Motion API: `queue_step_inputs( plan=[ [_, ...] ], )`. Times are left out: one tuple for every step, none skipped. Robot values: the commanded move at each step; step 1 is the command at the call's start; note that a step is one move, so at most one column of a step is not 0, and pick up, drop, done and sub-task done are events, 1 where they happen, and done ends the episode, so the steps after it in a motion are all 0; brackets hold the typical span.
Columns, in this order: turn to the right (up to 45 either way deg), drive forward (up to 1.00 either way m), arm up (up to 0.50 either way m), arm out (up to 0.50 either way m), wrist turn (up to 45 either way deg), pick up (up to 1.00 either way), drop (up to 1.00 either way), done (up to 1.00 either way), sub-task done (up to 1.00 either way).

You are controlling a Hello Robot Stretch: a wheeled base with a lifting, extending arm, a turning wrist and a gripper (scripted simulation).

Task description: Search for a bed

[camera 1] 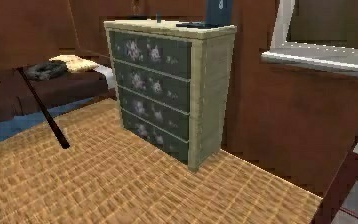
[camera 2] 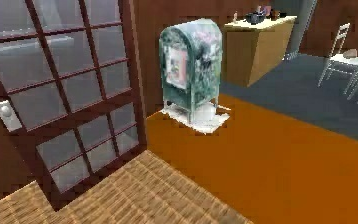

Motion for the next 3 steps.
queue_step_inputs(
  plan=[
    [45.0, 0.0, 0.0, 0.0, 0.0, 0.0, 0.0, 0.0, 0.0],
    [0.0, 0.15, 0.0, 0.0, 0.0, 0.0, 0.0, 0.0, 0.0],
    [-45.0, 0.0, 0.0, 0.0, 0.0, 0.0, 0.0, 0.0, 0.0]
  ],
)
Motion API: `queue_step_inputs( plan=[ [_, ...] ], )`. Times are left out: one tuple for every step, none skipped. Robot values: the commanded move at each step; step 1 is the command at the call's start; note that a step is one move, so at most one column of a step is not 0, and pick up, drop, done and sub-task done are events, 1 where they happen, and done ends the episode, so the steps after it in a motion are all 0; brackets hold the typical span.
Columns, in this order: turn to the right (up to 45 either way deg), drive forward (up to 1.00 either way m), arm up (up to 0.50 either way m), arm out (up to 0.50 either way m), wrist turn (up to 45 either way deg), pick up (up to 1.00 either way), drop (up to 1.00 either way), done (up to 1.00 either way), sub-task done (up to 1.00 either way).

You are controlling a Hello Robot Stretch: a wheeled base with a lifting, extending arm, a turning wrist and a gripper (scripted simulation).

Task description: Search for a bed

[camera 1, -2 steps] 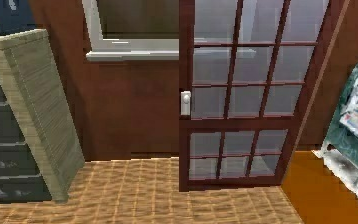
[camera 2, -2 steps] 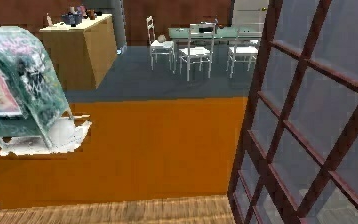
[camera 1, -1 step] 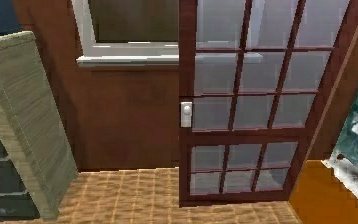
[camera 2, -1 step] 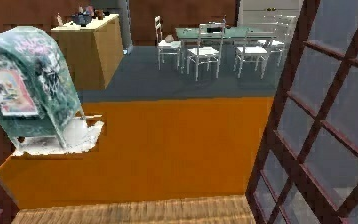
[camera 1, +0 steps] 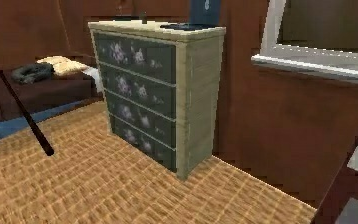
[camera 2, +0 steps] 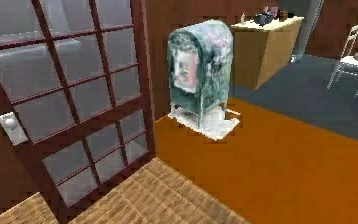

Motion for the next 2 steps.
queue_step_inputs(
  plan=[
    [-39.0, 0.0, 0.0, 0.0, 0.0, 0.0, 0.0, 0.0, 0.0],
    [0.0, 1.0, 0.0, 0.0, 0.0, 0.0, 0.0, 0.0, 0.0]
  ],
)
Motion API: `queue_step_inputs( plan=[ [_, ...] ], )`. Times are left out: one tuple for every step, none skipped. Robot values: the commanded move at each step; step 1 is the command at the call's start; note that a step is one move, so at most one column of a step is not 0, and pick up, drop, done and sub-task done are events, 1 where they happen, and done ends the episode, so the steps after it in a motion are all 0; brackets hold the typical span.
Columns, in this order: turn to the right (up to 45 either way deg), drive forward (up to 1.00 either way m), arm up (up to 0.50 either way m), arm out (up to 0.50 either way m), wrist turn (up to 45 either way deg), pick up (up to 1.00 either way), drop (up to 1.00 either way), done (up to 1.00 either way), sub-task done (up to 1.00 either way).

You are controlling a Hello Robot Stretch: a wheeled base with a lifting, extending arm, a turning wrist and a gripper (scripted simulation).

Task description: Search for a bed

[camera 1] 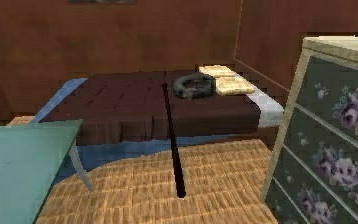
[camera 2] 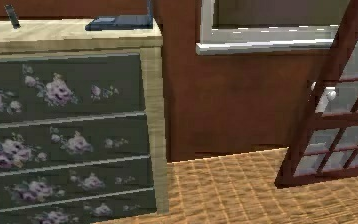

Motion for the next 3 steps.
queue_step_inputs(
  plan=[
    [-6.0, 0.0, 0.0, 0.0, 0.0, 0.0, 0.0, 0.0, 0.0],
    [0.0, 0.6, 0.0, 0.0, 0.0, 0.0, 0.0, 0.0, 0.0],
    [0.0, 0.0, 0.0, 0.0, 0.0, 0.0, 0.0, 1.0, 0.0]
  ],
)
